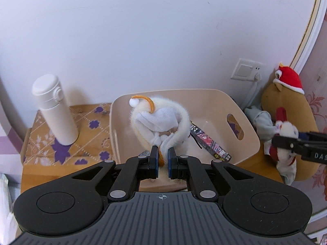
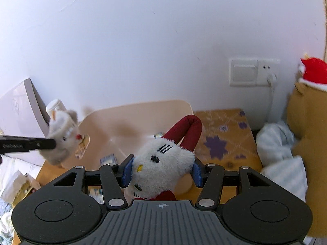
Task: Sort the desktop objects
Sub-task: 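Lower both plushes into the basket and open both tools, then return both tools to the pile and reach for the pink donut plush, then grasp the pink donut plush with the right tool while the left tool grasps the beige claw clip, then carry the donut plush and claw clip into the basket and release both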
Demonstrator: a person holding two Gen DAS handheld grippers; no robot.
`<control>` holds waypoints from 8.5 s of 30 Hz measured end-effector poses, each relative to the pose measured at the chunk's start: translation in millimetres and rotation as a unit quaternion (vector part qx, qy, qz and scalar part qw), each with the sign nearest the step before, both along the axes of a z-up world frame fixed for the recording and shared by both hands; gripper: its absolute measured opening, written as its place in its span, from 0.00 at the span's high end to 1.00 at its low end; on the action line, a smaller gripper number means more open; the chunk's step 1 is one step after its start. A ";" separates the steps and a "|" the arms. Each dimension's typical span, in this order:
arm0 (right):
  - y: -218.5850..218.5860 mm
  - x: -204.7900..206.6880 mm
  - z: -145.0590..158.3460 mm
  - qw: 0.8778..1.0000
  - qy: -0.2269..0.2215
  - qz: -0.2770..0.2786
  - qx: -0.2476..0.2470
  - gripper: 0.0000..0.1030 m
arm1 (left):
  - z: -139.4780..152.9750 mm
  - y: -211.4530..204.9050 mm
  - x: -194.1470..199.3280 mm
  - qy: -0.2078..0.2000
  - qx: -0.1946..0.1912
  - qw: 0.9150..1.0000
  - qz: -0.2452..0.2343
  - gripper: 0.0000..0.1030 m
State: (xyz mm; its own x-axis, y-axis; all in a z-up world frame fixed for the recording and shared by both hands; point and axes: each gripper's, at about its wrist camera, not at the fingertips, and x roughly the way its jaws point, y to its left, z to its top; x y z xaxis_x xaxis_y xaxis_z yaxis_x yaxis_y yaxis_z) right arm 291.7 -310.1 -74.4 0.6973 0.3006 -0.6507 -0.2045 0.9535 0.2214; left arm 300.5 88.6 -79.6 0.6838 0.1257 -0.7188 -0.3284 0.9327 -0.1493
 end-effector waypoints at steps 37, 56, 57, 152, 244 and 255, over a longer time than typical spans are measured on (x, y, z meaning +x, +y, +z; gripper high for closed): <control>45.7 63.2 -44.5 0.997 0.060 0.031 -0.047 0.24 | -49.3 -8.6 48.7 0.065 -0.024 0.996 0.059 0.33; 24.5 7.9 -31.7 0.998 0.053 0.011 -0.044 0.00 | -29.2 -8.8 -28.9 0.058 -0.018 0.991 0.117 0.23; 24.6 1.9 -33.8 0.997 0.057 0.012 -0.043 0.00 | -30.9 -9.9 -34.8 0.062 -0.021 0.991 0.118 0.23; -0.7 -119.7 -146.3 0.972 0.231 -0.020 0.034 0.61 | -158.2 -157.9 -58.2 0.226 0.017 0.963 -0.146 0.54; 8.6 74.5 -29.6 0.999 0.012 -0.039 0.026 0.74 | -42.5 58.8 45.7 0.110 -0.001 0.966 0.235 0.58; 34.9 92.1 -63.8 0.998 0.068 -0.007 -0.002 0.57 | -56.6 56.1 47.0 0.140 0.011 0.965 0.224 0.46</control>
State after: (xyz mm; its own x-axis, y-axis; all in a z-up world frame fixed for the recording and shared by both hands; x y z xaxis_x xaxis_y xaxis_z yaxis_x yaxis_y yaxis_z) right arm 383.7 -275.2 -138.1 0.6069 0.2893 -0.7402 -0.1601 0.9568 0.2427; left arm 347.5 144.7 -136.2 0.3374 0.3807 -0.8610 -0.7233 0.6902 0.0217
